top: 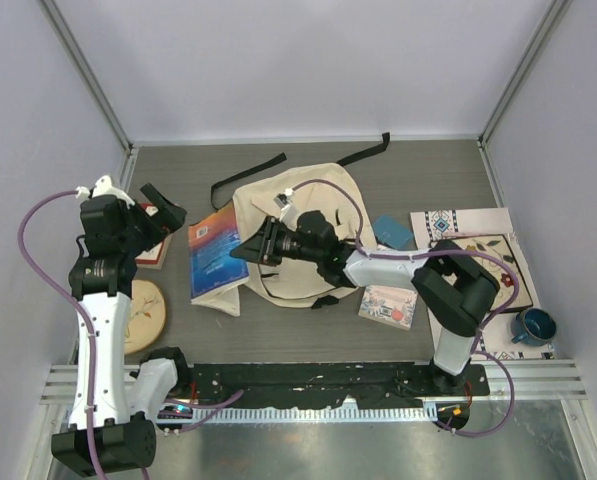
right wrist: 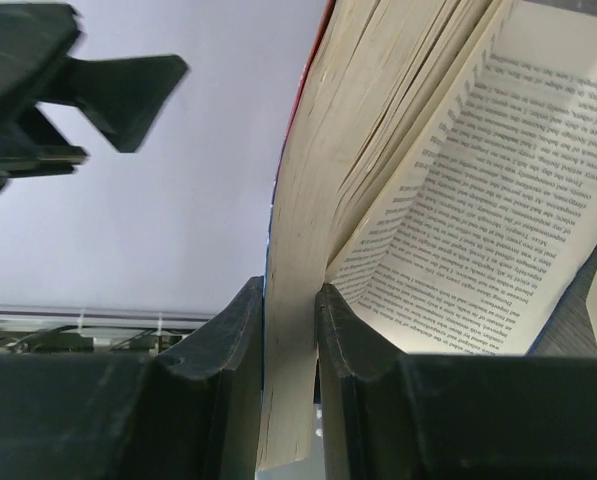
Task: Pack the student bag
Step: Pick up the book from the center of the board.
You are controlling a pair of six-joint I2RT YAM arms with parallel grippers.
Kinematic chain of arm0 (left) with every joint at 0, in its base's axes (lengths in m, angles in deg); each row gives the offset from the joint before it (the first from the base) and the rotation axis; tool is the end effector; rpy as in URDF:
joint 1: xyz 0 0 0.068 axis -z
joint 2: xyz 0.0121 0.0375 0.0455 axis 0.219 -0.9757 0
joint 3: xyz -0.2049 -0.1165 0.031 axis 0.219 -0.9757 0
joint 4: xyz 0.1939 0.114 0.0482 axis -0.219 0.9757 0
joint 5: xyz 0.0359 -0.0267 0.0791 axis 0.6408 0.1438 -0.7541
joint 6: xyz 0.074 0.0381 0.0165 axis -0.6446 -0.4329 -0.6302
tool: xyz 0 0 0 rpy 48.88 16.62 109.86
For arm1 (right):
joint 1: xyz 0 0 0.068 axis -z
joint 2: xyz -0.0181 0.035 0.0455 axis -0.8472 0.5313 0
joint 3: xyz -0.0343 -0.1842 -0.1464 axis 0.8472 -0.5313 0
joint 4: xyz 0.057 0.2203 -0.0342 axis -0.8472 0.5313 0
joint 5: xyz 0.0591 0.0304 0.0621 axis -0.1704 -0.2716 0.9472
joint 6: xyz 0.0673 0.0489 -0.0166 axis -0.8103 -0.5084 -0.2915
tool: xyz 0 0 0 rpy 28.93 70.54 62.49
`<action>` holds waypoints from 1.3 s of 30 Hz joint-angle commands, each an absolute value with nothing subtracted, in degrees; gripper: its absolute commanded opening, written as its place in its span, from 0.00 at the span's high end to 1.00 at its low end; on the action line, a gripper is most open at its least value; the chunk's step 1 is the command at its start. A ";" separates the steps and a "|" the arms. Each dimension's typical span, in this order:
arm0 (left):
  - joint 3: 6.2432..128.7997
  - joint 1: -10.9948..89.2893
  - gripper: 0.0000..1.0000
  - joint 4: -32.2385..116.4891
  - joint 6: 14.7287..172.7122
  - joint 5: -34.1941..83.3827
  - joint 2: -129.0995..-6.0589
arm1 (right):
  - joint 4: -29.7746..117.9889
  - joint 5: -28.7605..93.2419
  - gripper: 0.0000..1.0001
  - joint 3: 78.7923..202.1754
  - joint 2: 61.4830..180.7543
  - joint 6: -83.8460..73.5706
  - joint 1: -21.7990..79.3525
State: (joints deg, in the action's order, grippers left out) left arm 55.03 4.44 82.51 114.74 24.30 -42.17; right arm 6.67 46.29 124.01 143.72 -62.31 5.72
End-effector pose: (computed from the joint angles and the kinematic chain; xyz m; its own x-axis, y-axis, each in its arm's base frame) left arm 0.2010 0.0185 0.3117 -0.3878 -0.5950 -0.7039 -0.2729 0.8036 -0.5289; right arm 0.2288 0.3397 0.2102 -0.8974 0.2057 -0.3902 -0.3468 0.2178 0.9123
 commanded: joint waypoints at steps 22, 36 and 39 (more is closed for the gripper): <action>43.35 4.65 0.00 61.64 127.22 52.36 -42.62 | -8.59 54.12 0.99 113.55 120.19 -65.64 15.54; 19.37 7.90 0.00 44.50 133.28 53.95 -40.34 | -11.33 56.15 0.99 101.42 123.27 -66.26 15.63; 15.58 10.36 0.00 39.06 134.96 53.25 -40.51 | -14.66 55.71 0.99 98.00 124.49 -67.31 15.63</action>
